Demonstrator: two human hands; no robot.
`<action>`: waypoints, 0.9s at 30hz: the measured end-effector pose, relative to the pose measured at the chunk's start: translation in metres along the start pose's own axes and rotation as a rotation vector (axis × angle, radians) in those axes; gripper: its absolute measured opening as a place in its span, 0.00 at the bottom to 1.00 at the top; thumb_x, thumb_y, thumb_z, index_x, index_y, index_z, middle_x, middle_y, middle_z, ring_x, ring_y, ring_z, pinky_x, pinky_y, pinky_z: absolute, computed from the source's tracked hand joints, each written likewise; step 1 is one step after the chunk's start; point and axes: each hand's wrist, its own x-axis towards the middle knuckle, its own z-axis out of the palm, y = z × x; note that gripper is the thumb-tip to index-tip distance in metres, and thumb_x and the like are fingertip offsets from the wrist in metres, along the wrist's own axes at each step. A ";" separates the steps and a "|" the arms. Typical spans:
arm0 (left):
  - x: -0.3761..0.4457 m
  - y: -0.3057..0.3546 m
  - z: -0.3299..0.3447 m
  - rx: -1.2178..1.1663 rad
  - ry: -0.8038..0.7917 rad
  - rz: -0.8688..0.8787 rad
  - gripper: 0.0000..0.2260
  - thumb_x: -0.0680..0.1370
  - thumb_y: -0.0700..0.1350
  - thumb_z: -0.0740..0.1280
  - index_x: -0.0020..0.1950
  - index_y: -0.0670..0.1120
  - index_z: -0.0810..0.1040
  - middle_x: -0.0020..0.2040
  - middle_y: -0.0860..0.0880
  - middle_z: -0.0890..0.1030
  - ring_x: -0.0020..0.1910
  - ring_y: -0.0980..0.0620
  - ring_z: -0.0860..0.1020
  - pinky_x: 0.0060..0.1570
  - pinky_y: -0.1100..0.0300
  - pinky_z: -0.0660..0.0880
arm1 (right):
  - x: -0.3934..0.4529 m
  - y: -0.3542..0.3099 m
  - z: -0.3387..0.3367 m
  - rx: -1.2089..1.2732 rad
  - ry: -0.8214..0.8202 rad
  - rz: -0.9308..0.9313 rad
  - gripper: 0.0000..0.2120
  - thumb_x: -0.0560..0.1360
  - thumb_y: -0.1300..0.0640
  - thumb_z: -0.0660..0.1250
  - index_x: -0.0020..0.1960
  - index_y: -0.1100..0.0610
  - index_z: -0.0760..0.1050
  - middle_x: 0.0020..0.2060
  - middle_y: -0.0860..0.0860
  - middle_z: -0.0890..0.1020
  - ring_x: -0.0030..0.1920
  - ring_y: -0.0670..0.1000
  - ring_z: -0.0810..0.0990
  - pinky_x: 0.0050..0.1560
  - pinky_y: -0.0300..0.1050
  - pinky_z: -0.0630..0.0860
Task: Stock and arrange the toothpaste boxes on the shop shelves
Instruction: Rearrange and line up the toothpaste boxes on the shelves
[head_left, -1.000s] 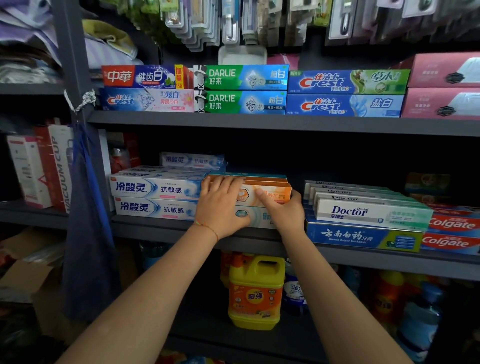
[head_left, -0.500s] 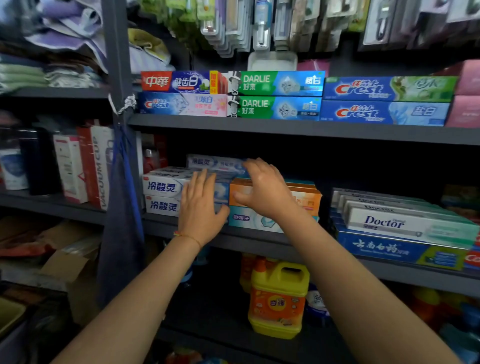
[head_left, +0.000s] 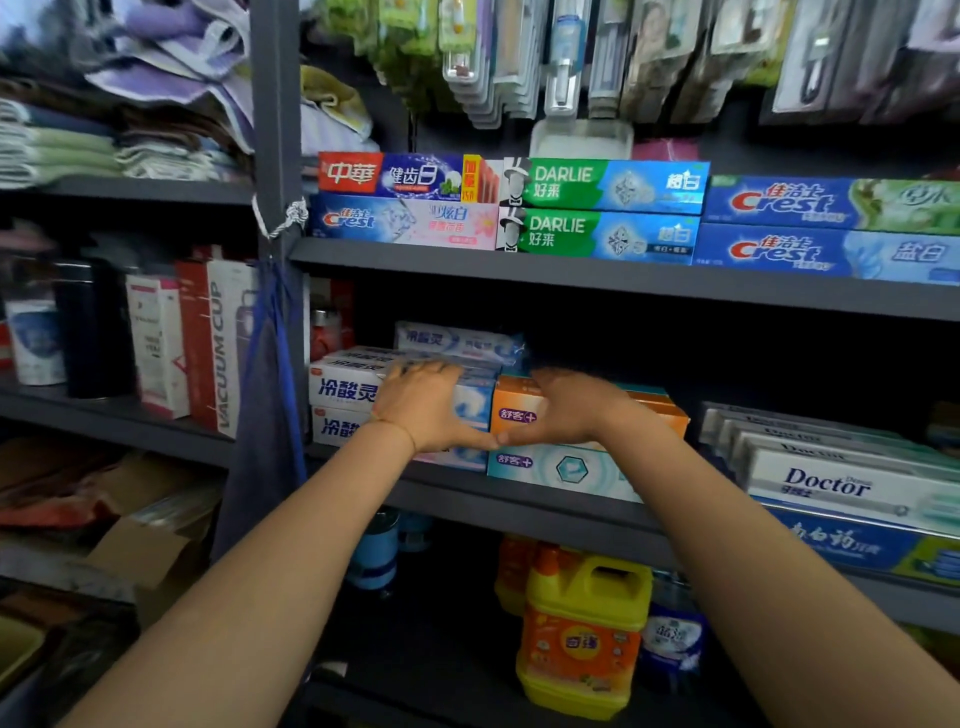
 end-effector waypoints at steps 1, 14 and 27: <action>0.001 0.001 0.001 -0.002 0.020 0.004 0.52 0.59 0.79 0.67 0.74 0.48 0.67 0.74 0.47 0.70 0.72 0.47 0.68 0.72 0.51 0.59 | 0.001 0.000 0.001 -0.004 0.009 -0.003 0.48 0.60 0.23 0.69 0.71 0.49 0.67 0.68 0.50 0.74 0.63 0.53 0.75 0.64 0.50 0.72; 0.002 0.006 0.005 -0.047 0.082 0.004 0.43 0.65 0.74 0.69 0.73 0.51 0.68 0.73 0.49 0.71 0.70 0.48 0.69 0.69 0.51 0.62 | 0.005 0.004 0.001 -0.067 0.026 -0.060 0.41 0.66 0.32 0.72 0.73 0.47 0.64 0.67 0.49 0.75 0.63 0.53 0.76 0.62 0.50 0.74; 0.000 0.005 0.006 0.017 0.044 0.022 0.44 0.65 0.71 0.72 0.76 0.52 0.64 0.74 0.51 0.68 0.73 0.50 0.65 0.73 0.47 0.57 | -0.001 0.001 0.007 -0.110 0.090 -0.073 0.36 0.75 0.31 0.60 0.78 0.45 0.56 0.74 0.52 0.67 0.69 0.57 0.70 0.66 0.55 0.71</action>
